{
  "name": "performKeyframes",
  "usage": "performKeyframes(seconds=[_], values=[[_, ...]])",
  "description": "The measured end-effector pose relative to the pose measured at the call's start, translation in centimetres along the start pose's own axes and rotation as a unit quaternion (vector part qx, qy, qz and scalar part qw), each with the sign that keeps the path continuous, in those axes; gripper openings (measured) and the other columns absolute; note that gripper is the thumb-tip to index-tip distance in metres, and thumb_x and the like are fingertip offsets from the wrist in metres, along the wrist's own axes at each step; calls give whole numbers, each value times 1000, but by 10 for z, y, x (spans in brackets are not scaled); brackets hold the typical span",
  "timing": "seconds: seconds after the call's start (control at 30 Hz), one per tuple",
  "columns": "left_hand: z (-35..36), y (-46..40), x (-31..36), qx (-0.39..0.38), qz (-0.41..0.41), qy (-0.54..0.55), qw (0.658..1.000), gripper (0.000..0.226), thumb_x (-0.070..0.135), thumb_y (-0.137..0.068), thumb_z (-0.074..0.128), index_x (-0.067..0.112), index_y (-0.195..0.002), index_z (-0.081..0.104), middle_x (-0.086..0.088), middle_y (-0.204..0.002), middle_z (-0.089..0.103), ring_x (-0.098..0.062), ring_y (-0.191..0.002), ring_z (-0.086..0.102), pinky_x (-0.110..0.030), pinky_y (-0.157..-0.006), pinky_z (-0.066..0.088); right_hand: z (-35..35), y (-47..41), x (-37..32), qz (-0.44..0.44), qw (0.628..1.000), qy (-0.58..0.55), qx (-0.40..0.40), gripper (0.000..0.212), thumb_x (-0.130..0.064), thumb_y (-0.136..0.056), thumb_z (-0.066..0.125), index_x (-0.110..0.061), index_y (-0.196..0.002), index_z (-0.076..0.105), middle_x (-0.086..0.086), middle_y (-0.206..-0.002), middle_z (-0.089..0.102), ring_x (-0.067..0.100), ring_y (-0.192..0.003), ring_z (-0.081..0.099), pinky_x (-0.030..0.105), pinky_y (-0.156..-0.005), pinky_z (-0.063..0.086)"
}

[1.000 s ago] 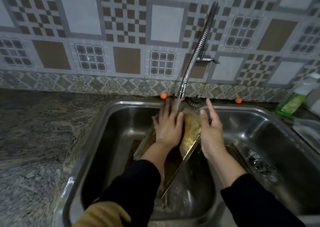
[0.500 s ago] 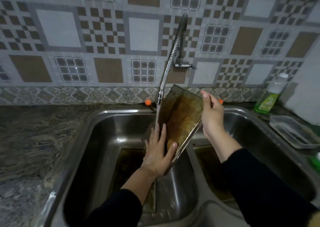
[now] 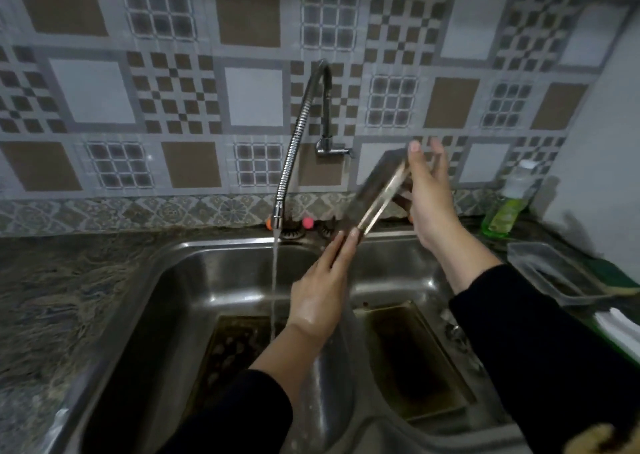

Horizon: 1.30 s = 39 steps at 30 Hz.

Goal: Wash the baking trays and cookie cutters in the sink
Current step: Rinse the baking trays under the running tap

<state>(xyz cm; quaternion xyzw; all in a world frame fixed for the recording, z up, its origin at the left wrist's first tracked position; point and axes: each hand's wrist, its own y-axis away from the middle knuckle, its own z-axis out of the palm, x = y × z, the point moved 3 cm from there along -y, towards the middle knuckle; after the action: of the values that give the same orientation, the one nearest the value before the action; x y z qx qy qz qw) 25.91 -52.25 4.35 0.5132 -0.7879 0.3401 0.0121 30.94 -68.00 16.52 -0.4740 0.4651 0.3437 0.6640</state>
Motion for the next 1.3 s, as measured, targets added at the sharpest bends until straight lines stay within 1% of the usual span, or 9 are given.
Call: performKeyframes(seconds=[0.07, 0.2, 0.43, 0.5, 0.6, 0.73, 0.9, 1.13, 1.3], values=[[6, -8, 12, 27, -30, 45, 998, 88, 12, -99, 39, 59, -134, -27, 7, -154, 31, -32, -111, 60, -40, -78, 52, -14, -4, 10, -13, 988, 142, -58, 58, -51, -96, 43, -31, -148, 26, 0, -152, 33, 21, -136, 36, 34, -105, 32], [37, -5, 33, 46, -87, 235, 967, 59, 22, -102, 37, 48, -149, 12, 4, -140, 52, -13, -120, 56, -29, -100, 47, -78, -2, 86, 89, 860, 496, -87, 59, -60, -94, 36, -45, -148, 17, 6, -161, 1, 36, -146, 5, 56, -115, 13], [79, 18, 59, -47, -189, 393, 899, 48, 28, -103, 36, 32, -149, 24, 31, -122, 51, 19, -112, 49, 3, -90, 33, -150, 46, 169, 293, 896, 319, -97, 70, -42, -94, 53, -41, -150, 10, 2, -160, 11, 27, -144, 18, 49, -116, 20], [87, 23, 60, -90, -193, 339, 916, 51, 37, -102, 32, 33, -151, 20, 19, -137, 49, 2, -125, 47, -5, -96, 35, -157, 52, 177, 311, 886, 329, -103, 71, -41, -95, 51, -41, -150, 6, 1, -160, 4, 28, -145, 13, 50, -116, 19], [98, 28, 41, -191, -193, 82, 959, 57, 48, -101, 22, 30, -153, 10, 4, -159, 20, -13, -146, 16, -41, -117, 20, -174, 53, 188, 317, 868, 365, -114, 72, -37, -97, 49, -40, -151, 1, 5, -160, -3, 32, -146, 10, 52, -116, 18], [107, 50, 20, -321, -240, -56, 914, 76, 46, -100, 33, 17, -152, -14, 3, -156, -29, -17, -145, -21, -59, -116, -4, -191, 56, 216, 328, 791, 490, -164, 80, -38, -94, 54, -34, -152, -1, 4, -160, -4, 32, -145, 13, 54, -115, 20], [109, 52, 20, -290, -211, -135, 924, 73, 47, -100, 25, 14, -152, -13, -1, -157, -26, -17, -145, -23, -55, -117, -9, -190, 65, 249, 331, 725, 560, -227, 81, -38, -94, 53, -28, -153, -2, 5, -160, -9, 33, -145, 13, 49, -116, 21], [113, 52, 19, -280, -220, -150, 922, 74, 49, -98, 25, 15, -153, -11, 0, -158, -23, -15, -144, -24, -57, -116, -10, -185, 61, 294, 337, 733, 547, -224, 75, -48, -84, 57, -32, -148, 22, 2, -153, 30, 35, -137, 30, 51, -112, 23], [115, 53, 17, -282, -220, -148, 922, 74, 50, -98, 24, 15, -152, -13, 0, -158, -24, -15, -144, -24, -55, -117, -10, -181, 62, 293, 340, 717, 563, -231, 77, -52, -84, 56, -31, -149, 21, 3, -155, 25, 35, -138, 28, 50, -111, 22]])
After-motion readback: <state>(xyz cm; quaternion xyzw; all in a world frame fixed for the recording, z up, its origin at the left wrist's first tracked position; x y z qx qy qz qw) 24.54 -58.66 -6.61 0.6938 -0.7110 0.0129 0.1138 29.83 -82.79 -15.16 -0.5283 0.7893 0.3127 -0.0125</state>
